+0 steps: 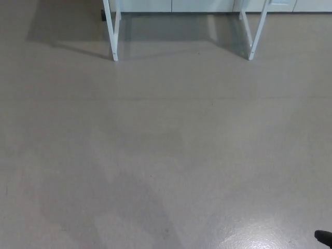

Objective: The robot walks towards a desk on which an eraser is kept on the left hand side and a container is kept on the right hand side. The robot picks up the eraser using its left hand and places it in the container.

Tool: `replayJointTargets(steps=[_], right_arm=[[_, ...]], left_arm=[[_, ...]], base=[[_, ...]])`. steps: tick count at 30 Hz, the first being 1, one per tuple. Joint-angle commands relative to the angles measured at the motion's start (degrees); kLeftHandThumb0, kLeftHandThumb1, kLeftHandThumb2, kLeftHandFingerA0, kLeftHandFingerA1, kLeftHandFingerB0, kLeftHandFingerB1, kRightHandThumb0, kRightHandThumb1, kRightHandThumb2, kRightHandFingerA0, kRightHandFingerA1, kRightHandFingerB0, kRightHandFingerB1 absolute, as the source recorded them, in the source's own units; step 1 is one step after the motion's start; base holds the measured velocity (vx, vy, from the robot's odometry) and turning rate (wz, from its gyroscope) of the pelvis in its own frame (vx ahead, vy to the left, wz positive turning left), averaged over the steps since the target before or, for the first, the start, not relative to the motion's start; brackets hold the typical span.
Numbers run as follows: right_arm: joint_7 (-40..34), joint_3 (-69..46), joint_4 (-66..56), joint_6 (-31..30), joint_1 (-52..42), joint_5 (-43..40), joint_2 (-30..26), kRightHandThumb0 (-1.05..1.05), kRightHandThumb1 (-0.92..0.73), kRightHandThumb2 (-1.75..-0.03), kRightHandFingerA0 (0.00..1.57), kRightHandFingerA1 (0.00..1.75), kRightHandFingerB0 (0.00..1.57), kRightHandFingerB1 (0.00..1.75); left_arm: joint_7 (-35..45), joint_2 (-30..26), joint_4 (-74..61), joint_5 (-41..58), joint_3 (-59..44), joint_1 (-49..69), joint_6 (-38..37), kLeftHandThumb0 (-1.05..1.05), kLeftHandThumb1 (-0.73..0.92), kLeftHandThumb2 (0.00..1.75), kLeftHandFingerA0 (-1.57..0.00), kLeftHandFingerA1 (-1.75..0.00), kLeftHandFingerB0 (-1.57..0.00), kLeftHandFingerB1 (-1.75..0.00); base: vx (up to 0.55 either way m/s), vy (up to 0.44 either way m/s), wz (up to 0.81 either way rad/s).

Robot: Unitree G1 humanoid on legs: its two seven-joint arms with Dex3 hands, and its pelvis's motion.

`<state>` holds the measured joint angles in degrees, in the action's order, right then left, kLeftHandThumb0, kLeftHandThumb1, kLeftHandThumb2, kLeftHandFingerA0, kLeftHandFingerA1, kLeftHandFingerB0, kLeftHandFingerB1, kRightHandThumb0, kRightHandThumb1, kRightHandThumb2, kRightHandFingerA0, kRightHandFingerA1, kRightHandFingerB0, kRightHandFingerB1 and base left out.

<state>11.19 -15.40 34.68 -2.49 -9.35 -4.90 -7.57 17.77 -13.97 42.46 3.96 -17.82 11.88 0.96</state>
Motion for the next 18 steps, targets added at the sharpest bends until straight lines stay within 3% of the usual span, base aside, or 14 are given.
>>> replayJointTargets(steps=[1, 18], right_arm=[[4.29, -1.76, -1.87, 1.84, -1.80, -4.89, 0.18, -0.13, -0.46, -0.53, 0.58, 0.61, 0.48, 0.56], [4.70, 0.10, 1.00, 6.03, -6.07, -3.16, 0.55, -0.15, -0.48, -0.52, 0.59, 0.63, 0.50, 0.59]], left_arm=[[7.56, -1.98, -0.33, 5.16, -1.63, 0.42, -2.64, -0.23, 0.65, 0.59, -0.43, -0.44, -0.37, -0.33], [5.82, -2.09, 2.80, 4.30, -1.51, 5.05, -6.88, -0.24, 0.63, 0.58, -0.49, -0.43, -0.37, -0.33]], base=[[0.00, 0.000, 0.00], [0.00, 0.000, 0.00]])
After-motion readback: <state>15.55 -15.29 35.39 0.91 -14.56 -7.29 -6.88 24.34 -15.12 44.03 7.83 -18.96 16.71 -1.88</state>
